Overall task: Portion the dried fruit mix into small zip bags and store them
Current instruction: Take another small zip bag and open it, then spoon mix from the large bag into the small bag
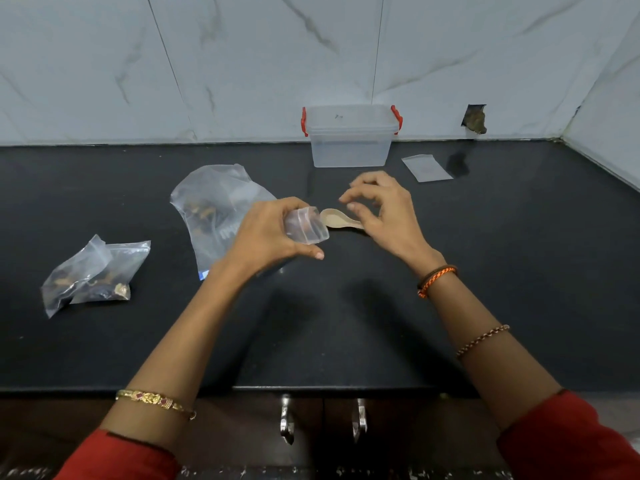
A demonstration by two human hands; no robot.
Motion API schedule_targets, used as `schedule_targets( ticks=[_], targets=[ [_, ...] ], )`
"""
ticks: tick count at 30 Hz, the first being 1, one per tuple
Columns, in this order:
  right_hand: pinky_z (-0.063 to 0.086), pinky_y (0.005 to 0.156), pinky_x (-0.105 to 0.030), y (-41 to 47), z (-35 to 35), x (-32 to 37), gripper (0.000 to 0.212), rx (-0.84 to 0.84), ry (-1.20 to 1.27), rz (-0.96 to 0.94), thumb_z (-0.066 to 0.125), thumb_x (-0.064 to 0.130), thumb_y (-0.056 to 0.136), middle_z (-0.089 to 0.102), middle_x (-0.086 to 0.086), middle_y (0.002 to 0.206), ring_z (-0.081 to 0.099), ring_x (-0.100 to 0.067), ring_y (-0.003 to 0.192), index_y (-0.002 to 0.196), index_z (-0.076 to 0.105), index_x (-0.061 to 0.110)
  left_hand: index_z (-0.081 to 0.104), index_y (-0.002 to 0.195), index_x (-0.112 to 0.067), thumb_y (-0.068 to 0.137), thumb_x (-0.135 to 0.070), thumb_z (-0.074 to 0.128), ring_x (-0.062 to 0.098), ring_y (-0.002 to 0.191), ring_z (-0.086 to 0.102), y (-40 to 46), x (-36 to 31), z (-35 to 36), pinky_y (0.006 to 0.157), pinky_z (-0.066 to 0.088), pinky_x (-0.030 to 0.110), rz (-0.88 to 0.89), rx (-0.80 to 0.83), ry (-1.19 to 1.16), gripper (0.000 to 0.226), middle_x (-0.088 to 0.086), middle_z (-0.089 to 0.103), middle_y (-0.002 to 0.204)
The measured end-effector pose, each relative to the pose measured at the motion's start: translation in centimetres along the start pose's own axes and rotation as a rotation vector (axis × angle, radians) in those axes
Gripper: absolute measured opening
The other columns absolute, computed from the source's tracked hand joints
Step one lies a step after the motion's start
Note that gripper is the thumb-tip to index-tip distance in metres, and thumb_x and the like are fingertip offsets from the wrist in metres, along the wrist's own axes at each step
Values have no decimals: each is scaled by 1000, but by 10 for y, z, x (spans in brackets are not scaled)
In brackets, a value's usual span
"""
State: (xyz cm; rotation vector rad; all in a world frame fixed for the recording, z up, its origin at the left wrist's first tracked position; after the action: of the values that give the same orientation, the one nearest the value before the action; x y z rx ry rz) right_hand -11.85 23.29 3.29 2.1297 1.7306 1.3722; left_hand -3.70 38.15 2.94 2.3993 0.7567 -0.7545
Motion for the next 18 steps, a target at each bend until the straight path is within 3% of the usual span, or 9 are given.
schedule_targets(
  ticks=[3,6,10,14,18],
  targets=[
    [43,100,-36,-2,14,-32,25,123,-121,314,56,9,90,61,-7,120,55,-23,114,113,66,13,64,109,-11,57,-28,88,28,99,62,-5,17,-12,83,50,41,-77,-54,179,60,8,69,103],
    [45,89,-39,-10,30,-48,27,238,-235,477,49,13,94,61,-13,114,50,-31,117,117,62,9,62,112,-12,67,-26,81,30,103,59,-13,35,-24,71,41,31,-165,-103,295,51,7,68,108],
    [42,85,-39,-15,39,-52,26,297,-491,487,47,11,95,55,-17,114,42,-32,117,115,59,3,61,112,-13,74,-27,75,37,100,56,-28,52,-41,70,38,33,-259,-144,411,43,13,65,108],
    [44,86,-38,-14,35,-54,25,235,-546,485,51,4,91,60,-15,113,48,-31,112,112,64,7,61,111,-12,76,-26,71,41,98,57,-37,65,-48,76,44,39,-314,-140,441,39,17,65,104],
    [35,86,-37,-17,32,-52,23,190,-612,433,48,16,94,62,-12,107,46,-30,108,109,65,14,60,113,-12,79,-26,68,41,99,57,-36,73,-38,78,44,40,-353,-104,436,38,16,64,105]
  ],
)
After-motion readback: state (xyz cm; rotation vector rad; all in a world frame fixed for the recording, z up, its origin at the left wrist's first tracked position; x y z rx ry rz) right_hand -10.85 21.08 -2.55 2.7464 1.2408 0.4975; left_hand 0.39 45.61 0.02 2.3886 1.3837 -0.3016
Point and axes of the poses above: each hand's wrist, its own y-axis towards the middle knuckle, its own z-axis out of the palm, x = y × z, the point moved 6 cm from there along y, towards the middle knuckle
